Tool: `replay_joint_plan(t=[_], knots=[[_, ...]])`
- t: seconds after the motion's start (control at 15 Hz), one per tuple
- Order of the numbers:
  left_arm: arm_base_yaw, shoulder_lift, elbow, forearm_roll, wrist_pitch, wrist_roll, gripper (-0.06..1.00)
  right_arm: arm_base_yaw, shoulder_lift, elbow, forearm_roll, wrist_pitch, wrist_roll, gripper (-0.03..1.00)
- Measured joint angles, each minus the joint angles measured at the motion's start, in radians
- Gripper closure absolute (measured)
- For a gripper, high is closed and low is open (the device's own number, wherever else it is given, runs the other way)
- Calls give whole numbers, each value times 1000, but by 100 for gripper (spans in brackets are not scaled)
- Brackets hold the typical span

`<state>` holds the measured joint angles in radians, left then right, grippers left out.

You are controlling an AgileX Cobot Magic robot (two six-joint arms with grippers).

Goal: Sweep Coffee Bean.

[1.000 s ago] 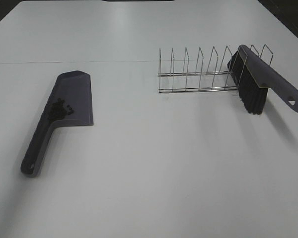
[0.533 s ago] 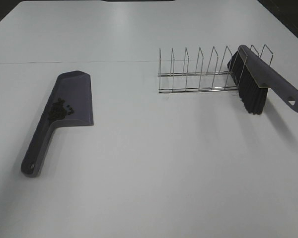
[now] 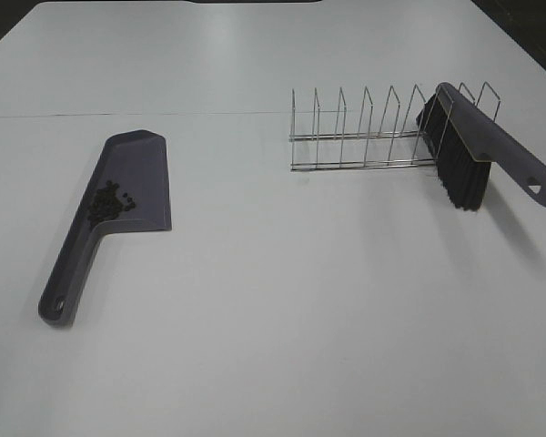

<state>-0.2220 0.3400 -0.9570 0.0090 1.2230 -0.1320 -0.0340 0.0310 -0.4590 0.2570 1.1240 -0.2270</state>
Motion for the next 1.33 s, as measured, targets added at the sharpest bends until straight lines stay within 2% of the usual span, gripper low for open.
replay_joint_plan(t=[0.2,0.33,0.47,0.6,0.87,1.07,1.33], knots=[[0,-248,166,1,4,1,14,0,0,0,0,0,0,19],[0,-340,237,-2,4,16,14,0,0,0,0,-1,0,19],[0,-345,292,-41,4,86,14,0,0,0,0,-1,0,20],[0,-347,350,-54,4,101,14,0,0,0,0,-1,-1,20],[0,-347,380,-51,-4,102,14,0,0,0,0,3,-65,21],[0,-347,424,-35,-126,62,14,0,0,0,-1,9,-80,21],[0,-347,436,-34,-137,63,14,0,0,0,-1,9,-80,21]])
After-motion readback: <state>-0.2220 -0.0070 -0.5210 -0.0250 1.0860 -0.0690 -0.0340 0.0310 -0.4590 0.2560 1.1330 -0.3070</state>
